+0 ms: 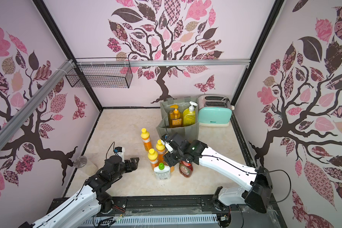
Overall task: Pack dish soap into the shopping bag
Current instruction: Pick up the bottle of dish soap at the center of the board.
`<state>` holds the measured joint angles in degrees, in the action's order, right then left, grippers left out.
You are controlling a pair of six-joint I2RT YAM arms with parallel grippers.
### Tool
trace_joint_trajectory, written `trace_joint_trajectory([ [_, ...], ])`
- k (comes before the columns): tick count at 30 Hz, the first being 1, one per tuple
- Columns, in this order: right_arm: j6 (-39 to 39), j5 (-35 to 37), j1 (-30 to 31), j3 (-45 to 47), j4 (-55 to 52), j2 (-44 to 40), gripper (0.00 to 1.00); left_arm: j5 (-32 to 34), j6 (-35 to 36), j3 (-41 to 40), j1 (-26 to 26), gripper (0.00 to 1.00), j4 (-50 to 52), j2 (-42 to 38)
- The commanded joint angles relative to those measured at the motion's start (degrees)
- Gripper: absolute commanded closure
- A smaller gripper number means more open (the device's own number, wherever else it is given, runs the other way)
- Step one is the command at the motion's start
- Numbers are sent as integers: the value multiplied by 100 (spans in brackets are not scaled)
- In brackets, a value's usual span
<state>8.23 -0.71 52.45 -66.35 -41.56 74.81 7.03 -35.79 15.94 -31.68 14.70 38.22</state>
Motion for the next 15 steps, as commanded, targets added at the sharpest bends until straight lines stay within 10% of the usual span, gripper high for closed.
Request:
trace_joint_trajectory([
  [1, -50, 71, 41, -109, 60, 25, 39, -30, 90, -48, -22, 16, -265, 80],
  [15, -150, 171, 51, -870, -511, -437, 64, -73, 90, -65, -30, 16, -379, 211],
])
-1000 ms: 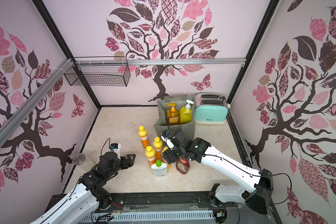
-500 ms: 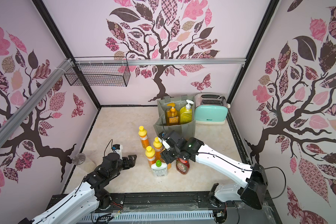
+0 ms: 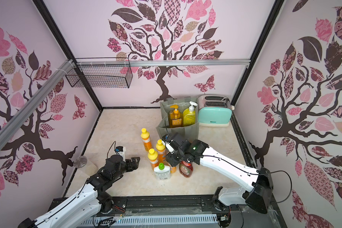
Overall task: Pack dish soap into the shopping bag
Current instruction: Pick up the bottle of dish soap at the center of the board, then place the bottle of dish soap in the shopping bag.
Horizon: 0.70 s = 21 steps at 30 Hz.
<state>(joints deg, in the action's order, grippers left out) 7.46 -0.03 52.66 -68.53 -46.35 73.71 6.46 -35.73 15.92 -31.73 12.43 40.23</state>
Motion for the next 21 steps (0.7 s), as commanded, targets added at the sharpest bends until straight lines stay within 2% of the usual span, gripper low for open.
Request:
trace_joint_trajectory([
  [1, -83, 125, 29, -810, -145, -338, 64, -19, 72, -63, -25, 16, -153, 18],
  [12, -315, 307, 31, -2973, -1205, -466, 72, -71, 74, -97, -18, 16, -226, 47],
  [21, -640, 931, 8, -5121, -1733, 109, 78, -105, 81, -103, -25, 17, -267, 90],
])
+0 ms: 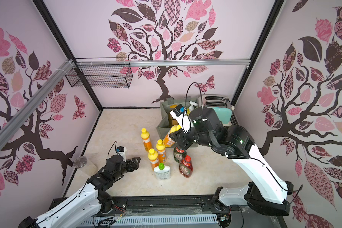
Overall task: Pack dish soap into the shopping bag
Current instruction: Place the bottle of dish soap in the shopping bag.
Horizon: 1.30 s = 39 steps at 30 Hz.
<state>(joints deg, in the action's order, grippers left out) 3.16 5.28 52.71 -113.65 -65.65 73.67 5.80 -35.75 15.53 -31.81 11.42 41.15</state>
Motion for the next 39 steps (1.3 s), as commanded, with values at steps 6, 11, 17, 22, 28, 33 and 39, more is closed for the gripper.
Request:
trace_joint_trajectory([
  [6, -515, 1129, -60, -1847, 236, 671, 83, -40, 93, -86, -10, 17, -171, -30],
  [11, -742, 1120, -801, -1991, 797, 897, 86, -45, 94, -85, -11, 17, -175, -18],
  [17, -819, 779, -1697, -1898, 1116, 1412, 86, -61, 92, -94, -17, 17, -206, -10],
  [22, -726, 313, -2148, -828, 1832, 1469, 86, -60, 85, -60, -10, 17, -243, 138],
  [28, -519, -293, -2592, 263, 2441, 1520, 87, -80, 102, -68, -15, 17, -269, 139],
  [33, -466, -490, -2656, 780, 2776, 1660, 87, -100, 103, -49, -14, 17, -303, 221],
  [39, -456, -572, -2667, 1033, 3142, 2065, 87, -114, 101, -32, -14, 17, -321, 280],
])
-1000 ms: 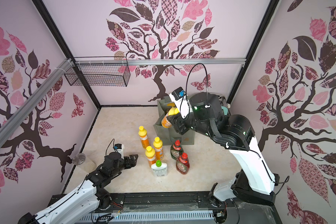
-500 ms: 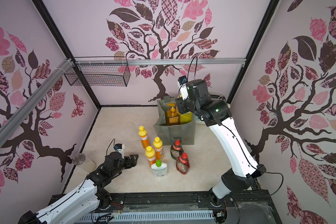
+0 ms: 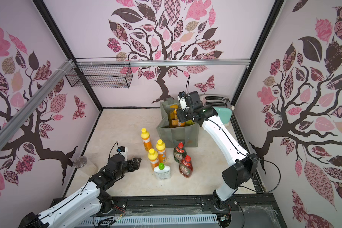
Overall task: Pack dish soap into the shopping bag
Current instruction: Place the bottle of dish soap in the shopping bag.
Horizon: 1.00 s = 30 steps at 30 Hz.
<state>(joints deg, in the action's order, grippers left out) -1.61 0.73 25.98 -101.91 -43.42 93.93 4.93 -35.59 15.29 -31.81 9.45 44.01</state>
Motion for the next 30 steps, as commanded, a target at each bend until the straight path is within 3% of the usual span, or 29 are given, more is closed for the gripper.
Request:
trace_joint_trajectory([
  [1, 5, -94, 7, -116, 967, 125, 87, -25, 84, -11, -9, 17, -119, -11],
  [14, 27, 82, -135, 468, 1460, 713, 87, -38, 90, -4, -9, 17, -139, 12],
  [18, 31, 50, -194, 639, 1540, 848, 82, -55, 114, 2, -10, 17, -142, 36],
  [21, 22, 28, -202, 698, 1545, 940, 75, -56, 118, 0, -14, 17, -137, 37],
  [30, -6, -20, -207, 545, 1369, 882, 35, -101, 123, 43, -10, 17, -146, 118],
])
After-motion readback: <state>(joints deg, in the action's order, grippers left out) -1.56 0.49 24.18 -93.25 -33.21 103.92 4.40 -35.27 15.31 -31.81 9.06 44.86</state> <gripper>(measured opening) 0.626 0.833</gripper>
